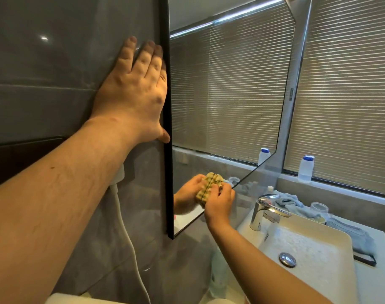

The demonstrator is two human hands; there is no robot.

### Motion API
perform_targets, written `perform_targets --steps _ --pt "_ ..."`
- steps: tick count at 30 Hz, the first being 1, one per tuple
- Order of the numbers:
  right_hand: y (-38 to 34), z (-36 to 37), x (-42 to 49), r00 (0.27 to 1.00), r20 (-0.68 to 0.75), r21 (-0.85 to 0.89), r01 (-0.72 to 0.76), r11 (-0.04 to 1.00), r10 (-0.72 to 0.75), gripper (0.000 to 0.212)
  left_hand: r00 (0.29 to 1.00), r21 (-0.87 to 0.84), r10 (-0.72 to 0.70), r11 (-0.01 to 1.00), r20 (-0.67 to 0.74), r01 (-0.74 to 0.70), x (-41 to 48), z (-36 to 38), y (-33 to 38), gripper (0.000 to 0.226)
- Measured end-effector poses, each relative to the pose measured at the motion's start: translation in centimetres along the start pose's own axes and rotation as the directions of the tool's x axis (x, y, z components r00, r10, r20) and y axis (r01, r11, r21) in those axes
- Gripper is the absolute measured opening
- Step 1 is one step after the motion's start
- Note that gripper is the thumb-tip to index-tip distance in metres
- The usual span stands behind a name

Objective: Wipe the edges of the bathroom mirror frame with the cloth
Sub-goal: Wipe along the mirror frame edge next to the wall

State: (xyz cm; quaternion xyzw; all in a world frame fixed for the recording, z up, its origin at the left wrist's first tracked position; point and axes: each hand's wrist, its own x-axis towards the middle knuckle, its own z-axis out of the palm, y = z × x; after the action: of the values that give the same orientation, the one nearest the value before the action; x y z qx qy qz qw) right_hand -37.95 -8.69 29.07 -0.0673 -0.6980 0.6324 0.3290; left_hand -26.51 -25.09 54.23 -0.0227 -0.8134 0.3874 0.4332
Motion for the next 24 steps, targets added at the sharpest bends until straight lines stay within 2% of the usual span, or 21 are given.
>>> perform_targets --steps 2,3,5,7,10,12,13,15,17,22,24 --pt "-0.4 0.3 -2.5 0.975 0.041 0.035 0.219 0.975 -0.22 0.005 1.0 0.003 0.0 1.0 0.0 0.0 -0.1 0.0 0.0 0.138" --pt "-0.4 0.5 -3.7 0.933 0.057 0.054 0.353 0.934 -0.356 0.004 1.0 0.006 0.001 1.0 0.001 -0.001 -0.1 0.0 0.0 0.138" --pt "-0.4 0.9 -5.8 0.798 0.097 0.097 0.587 0.804 -0.594 0.009 1.0 0.011 0.004 1.0 0.001 -0.004 -0.1 -0.1 0.0 0.138" --pt "-0.5 1.3 -6.7 0.699 0.128 0.128 0.691 0.711 -0.703 0.018 1.0 0.007 0.004 1.0 -0.004 -0.004 -0.1 -0.1 0.0 0.139" --pt "-0.8 1.6 -5.7 0.672 0.098 0.124 0.723 0.679 -0.734 0.02 1.0 0.006 0.006 1.0 -0.002 -0.006 -0.1 -0.1 0.0 0.139" --pt "-1.3 1.9 -3.9 0.72 0.031 0.097 0.688 0.719 -0.693 0.016 1.0 0.012 0.007 1.0 -0.003 -0.007 -0.1 0.0 0.0 0.138" --pt "-1.8 2.0 -2.7 0.773 -0.01 0.078 0.633 0.77 -0.634 0.015 1.0 0.013 0.006 1.0 -0.004 -0.006 -0.1 0.0 0.0 0.138" --pt "-2.7 1.9 -0.2 0.901 -0.072 0.067 0.432 0.899 -0.427 0.016 1.0 0.004 0.007 1.0 -0.005 -0.007 -0.1 0.0 0.0 0.137" --pt "-2.9 1.6 2.4 0.977 -0.095 0.07 0.2 0.977 -0.193 0.02 1.0 0.006 0.011 1.0 -0.006 -0.011 -0.1 0.0 0.0 0.136" --pt "-1.5 0.5 6.7 0.986 -0.138 0.027 -0.095 0.995 0.098 0.03 1.0 0.0 0.009 1.0 -0.006 -0.009 -0.1 -0.1 0.0 0.136" --pt "-1.6 0.2 6.8 0.984 -0.135 0.035 -0.114 0.993 0.118 0.031 1.0 -0.007 0.006 1.0 -0.005 -0.006 0.0 -0.2 0.0 0.136"
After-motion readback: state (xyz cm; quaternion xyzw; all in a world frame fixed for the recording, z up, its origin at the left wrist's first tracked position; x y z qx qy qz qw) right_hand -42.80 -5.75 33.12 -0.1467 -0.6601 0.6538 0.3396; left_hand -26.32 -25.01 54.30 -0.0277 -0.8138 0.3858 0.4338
